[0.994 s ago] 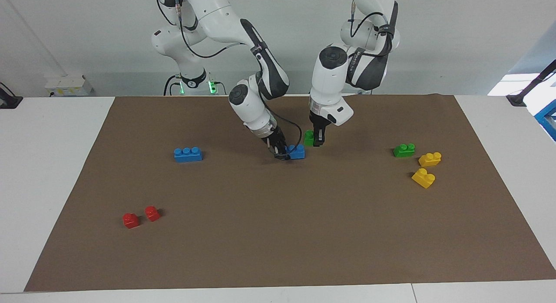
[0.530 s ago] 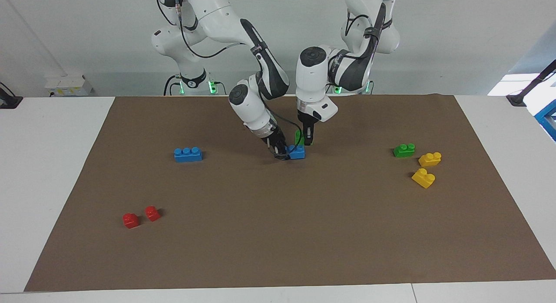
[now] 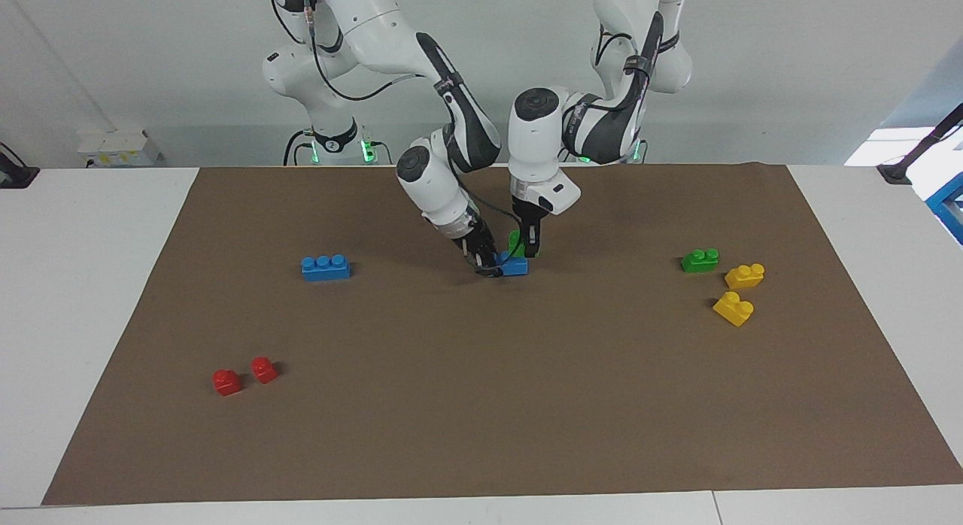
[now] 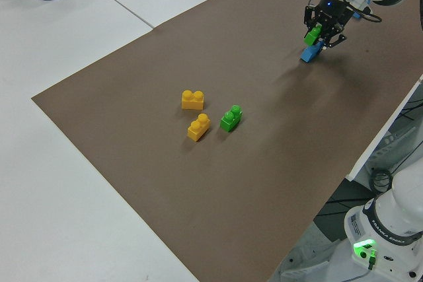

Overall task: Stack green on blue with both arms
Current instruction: 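Press the green brick onto the blue brick's end with both grippers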

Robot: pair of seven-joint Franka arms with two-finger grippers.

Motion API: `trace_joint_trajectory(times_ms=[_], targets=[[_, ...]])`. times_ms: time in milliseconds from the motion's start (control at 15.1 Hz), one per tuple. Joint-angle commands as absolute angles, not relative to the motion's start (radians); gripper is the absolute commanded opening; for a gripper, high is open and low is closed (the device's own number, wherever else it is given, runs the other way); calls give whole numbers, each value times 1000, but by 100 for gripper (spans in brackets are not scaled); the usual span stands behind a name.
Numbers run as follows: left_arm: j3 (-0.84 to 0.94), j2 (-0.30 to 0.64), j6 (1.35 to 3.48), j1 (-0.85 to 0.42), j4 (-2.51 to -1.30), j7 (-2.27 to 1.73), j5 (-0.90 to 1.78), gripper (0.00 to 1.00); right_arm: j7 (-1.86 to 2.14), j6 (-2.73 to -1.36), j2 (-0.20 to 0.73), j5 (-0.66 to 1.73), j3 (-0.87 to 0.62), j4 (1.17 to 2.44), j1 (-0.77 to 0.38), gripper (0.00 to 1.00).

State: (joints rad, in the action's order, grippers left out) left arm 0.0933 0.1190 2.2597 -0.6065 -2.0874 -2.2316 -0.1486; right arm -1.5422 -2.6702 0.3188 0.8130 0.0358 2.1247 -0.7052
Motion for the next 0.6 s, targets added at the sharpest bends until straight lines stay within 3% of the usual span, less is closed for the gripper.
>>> trace_joint_trajectory(times_ms=[0,530], targets=[[78,130,2292,-633,-2103,-2263,-179,0,-1513,-2668,304,836,37,2157,-715,0],[78,152,2302,-649,-2103,-2295,-195,0,-1511,-2668,304,836,38,2157,-715,0]])
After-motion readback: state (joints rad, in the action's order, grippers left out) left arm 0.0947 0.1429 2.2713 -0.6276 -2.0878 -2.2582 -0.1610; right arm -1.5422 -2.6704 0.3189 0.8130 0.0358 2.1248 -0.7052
